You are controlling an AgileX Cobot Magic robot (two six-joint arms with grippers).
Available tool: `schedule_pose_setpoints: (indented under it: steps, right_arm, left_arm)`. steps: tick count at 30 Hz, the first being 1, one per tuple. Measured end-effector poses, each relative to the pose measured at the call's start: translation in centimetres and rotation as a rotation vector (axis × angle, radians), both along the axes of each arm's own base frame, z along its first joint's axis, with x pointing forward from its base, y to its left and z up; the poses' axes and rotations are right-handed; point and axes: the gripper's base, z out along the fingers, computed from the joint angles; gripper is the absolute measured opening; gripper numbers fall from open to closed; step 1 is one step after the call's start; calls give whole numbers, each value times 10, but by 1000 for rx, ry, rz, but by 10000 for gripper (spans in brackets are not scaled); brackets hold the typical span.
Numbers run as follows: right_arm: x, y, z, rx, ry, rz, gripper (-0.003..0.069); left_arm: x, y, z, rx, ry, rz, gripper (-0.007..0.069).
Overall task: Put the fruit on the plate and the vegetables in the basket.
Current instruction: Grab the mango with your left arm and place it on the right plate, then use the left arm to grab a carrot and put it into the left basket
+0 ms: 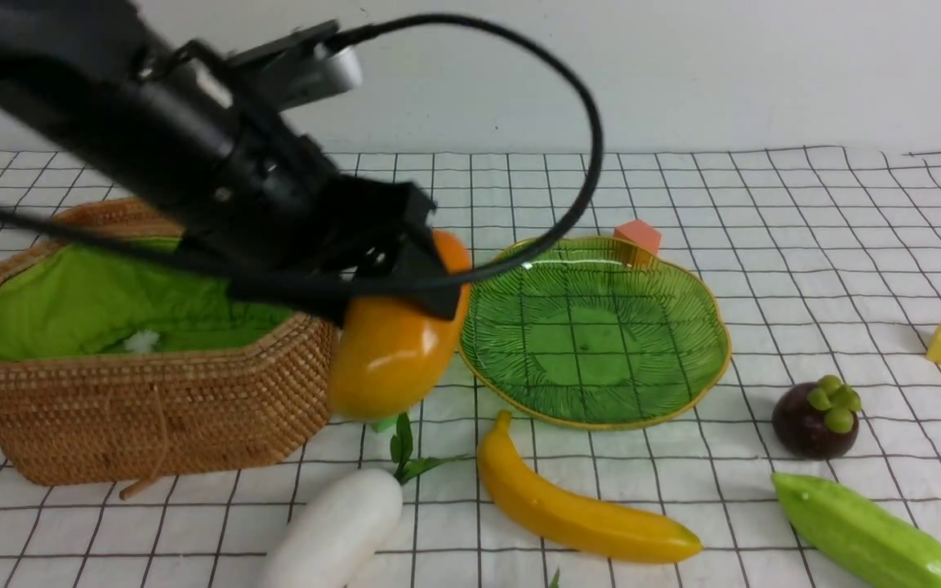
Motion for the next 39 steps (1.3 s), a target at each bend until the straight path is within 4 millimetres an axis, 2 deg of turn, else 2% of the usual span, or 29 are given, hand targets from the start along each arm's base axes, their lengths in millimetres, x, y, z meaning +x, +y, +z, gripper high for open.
schedule_pose_setpoints:
  steps: [3, 6, 8, 10, 11, 12, 13, 14, 16, 19, 22, 26, 27, 31, 32, 33, 34, 35, 38, 39]
  right_arm:
    - [0, 0, 0, 0, 0, 0, 243]
    - [0, 0, 0, 0, 0, 0, 243]
    - [0, 0, 0, -1, 0, 0, 243]
    - [0, 0, 0, -1, 0, 0, 243]
    - [0, 0, 0, -1, 0, 0, 243]
    - [0, 0, 0, -1, 0, 0, 243]
    - [0, 0, 0, -1, 0, 0, 243]
    - [0, 0, 0, -1, 0, 0, 243]
    - [0, 0, 0, -1, 0, 0, 243]
    - [0, 0, 0, -1, 0, 0, 243]
    - [0, 0, 0, -1, 0, 0, 243]
    - [0, 0, 0, -1, 0, 0, 243]
    - [0, 0, 0, -1, 0, 0, 243]
    - [0, 0, 0, -1, 0, 0, 243]
    - [0, 0, 0, -1, 0, 0, 243]
    - [0, 0, 0, -1, 0, 0, 243]
    - [0, 0, 0, -1, 0, 0, 243]
    - [0, 0, 0, -1, 0, 0, 243]
    - [0, 0, 0, -1, 0, 0, 243]
    - [0, 0, 0, -1, 0, 0, 243]
  left_arm:
    - [37, -28, -14, 11, -1, -29, 566]
    - [76, -67, -35, 30, -29, -74, 566]
    - [90, -86, -43, 30, -50, -91, 566]
    - [111, -107, -68, 46, -49, -92, 566]
    - [112, -109, -73, 51, -39, -94, 566]
    - [126, -120, -94, 75, -40, -69, 566]
    - [131, -123, -105, 90, -30, -54, 566]
    - [133, -124, -107, 93, -29, -49, 566]
    - [144, -125, -138, 154, 0, 4, 566]
    - [148, -123, -150, 189, 10, 35, 566]
    - [147, -122, -147, 184, 6, 41, 566]
    - [142, -119, -138, 200, 9, 17, 610]
    - [138, -114, -132, 222, 17, -10, 639]
    - [127, -98, -110, 225, 14, -44, 660]
    - [123, -91, -96, 198, 1, -46, 660]
    - [122, -90, -94, 198, -3, -47, 659]
    - [116, -80, -76, 166, -20, -56, 654]
    - [113, -78, -71, 153, -24, -60, 653]
    - [91, -56, -31, 141, -70, -103, 635]
    - [71, -44, -12, 167, -88, -146, 622]
